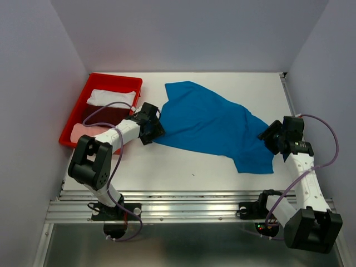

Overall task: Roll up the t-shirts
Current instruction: Flatten out the T-shirt at the center of the board.

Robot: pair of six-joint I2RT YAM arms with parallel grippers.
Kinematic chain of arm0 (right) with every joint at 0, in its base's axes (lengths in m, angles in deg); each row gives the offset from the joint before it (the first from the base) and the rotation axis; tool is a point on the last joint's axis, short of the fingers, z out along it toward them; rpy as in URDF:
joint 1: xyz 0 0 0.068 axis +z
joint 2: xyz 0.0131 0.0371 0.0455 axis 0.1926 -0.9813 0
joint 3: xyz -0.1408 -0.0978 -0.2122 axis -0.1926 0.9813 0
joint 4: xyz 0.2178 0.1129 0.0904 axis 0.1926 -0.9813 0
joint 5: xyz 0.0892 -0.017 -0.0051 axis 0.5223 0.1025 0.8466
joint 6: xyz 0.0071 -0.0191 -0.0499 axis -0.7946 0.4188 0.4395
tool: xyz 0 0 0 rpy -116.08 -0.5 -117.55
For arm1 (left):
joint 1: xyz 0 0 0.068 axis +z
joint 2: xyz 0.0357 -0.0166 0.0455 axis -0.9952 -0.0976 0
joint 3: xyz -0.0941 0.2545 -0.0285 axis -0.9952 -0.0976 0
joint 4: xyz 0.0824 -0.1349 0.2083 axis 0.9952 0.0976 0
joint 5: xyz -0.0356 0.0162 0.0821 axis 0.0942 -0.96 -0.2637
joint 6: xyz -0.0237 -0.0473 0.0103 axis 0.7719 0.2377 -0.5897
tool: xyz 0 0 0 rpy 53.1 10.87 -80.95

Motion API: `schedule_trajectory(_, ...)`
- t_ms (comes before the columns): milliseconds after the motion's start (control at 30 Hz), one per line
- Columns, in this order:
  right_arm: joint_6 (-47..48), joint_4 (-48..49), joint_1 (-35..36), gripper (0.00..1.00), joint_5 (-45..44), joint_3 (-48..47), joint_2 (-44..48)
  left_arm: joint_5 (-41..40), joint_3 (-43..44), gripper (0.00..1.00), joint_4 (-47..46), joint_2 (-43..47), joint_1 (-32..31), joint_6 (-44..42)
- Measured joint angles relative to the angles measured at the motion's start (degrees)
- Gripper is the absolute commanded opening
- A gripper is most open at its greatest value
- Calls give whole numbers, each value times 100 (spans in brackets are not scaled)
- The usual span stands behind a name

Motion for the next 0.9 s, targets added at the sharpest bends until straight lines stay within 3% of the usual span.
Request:
schedule_trajectory(233, 15, 2, 0, 61, 17, 0, -17, -179, -2, 67, -190, -146, 2, 278)
schedule_trajectory(433, 15, 0, 0, 61, 20, 2, -17, -334, -68, 67, -238, -334, 2, 404)
schedule_trajectory(633, 15, 0, 0, 61, 20, 0, -17, -369, -76, 58, -494, -485, -48, 398)
schedule_trajectory(767, 0, -2, 0, 65, 17, 0, -17, -385, 61, 41, -658, -680, -118, 341)
schedule_trajectory(900, -52, -15, 0, 72, -13, 0, -11, -374, 245, 0, -734, -881, -120, 219)
